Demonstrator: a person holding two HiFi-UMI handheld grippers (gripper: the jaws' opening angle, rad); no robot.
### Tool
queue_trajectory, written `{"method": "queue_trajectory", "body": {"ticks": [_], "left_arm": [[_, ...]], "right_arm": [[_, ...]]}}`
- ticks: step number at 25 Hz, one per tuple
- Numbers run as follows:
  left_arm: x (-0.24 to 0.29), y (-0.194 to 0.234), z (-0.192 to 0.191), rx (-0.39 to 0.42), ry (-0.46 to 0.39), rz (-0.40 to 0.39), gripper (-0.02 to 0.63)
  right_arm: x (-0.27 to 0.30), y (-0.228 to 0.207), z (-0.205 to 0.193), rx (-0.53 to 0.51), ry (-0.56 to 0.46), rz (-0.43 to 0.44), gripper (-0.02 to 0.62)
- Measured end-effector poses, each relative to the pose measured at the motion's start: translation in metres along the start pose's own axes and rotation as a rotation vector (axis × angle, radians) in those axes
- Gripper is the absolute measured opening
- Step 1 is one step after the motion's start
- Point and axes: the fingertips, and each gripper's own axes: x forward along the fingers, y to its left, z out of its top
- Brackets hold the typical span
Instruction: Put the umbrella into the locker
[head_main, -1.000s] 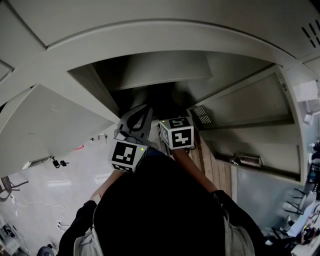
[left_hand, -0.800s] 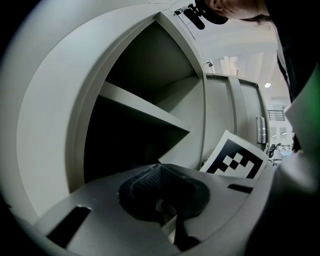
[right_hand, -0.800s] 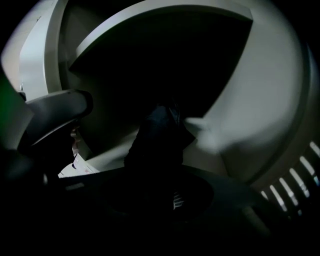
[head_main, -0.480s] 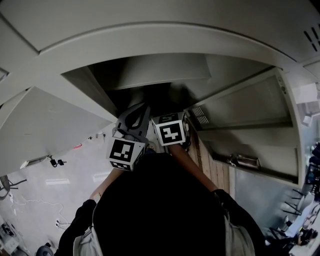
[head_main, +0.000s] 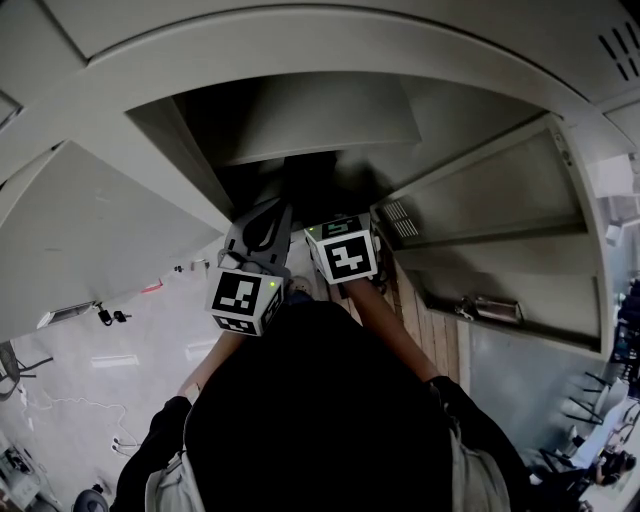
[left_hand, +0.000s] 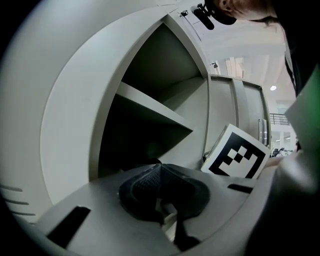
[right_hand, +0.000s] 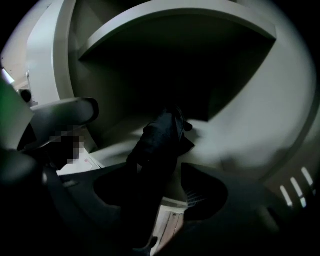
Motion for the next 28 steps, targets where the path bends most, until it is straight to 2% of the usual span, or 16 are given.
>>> {"method": "queue_trajectory", "body": {"ticks": [4, 7, 12, 13, 14, 16, 17, 21, 28], "left_arm": [[-0.004, -0.002, -0.001, -0.004, 0.003, -0.002, 0.006], [-0.007, -0.003, -0.002, 0.001, 0.004, -0.001, 0.006], [-0.01, -0.009, -0.001, 0.015, -0.001, -0.006, 0.006], [-0.01, -0.011, -0.001, 0.018, -0.003, -0.008, 0.006], [-0.011, -0.013, -0.002, 0.021, -0.005, -0.011, 0.006], [-0.011, -0.016, -0.002, 0.025, -0.004, -0.017, 0.006], [-0.011, -0.018, -0.003, 0.026, -0.003, -0.019, 0.006], [-0.01, -0.023, -0.006, 0.029, 0.001, -0.024, 0.006], [-0.008, -0.027, -0.01, 0.031, 0.008, -0.006, 0.006]], "right_arm": [[-0.013, 0.008, 0.002, 0.029, -0.048, 0.023, 0.264], [-0.031, 0.014, 0.017, 0.032, -0.154, 0.025, 0.264], [-0.061, 0.012, 0.019, 0.023, -0.333, 0.012, 0.252], [-0.067, 0.01, 0.018, 0.021, -0.365, 0.002, 0.228], [-0.074, 0.009, 0.017, 0.016, -0.395, -0.011, 0.173], [-0.088, 0.008, 0.016, -0.003, -0.444, -0.029, 0.023], [-0.093, 0.008, 0.015, -0.012, -0.46, -0.028, 0.005], [-0.1, 0.015, -0.002, -0.025, -0.46, 0.023, 0.005], [-0.084, 0.035, -0.046, -0.038, -0.35, 0.158, 0.004]]}}
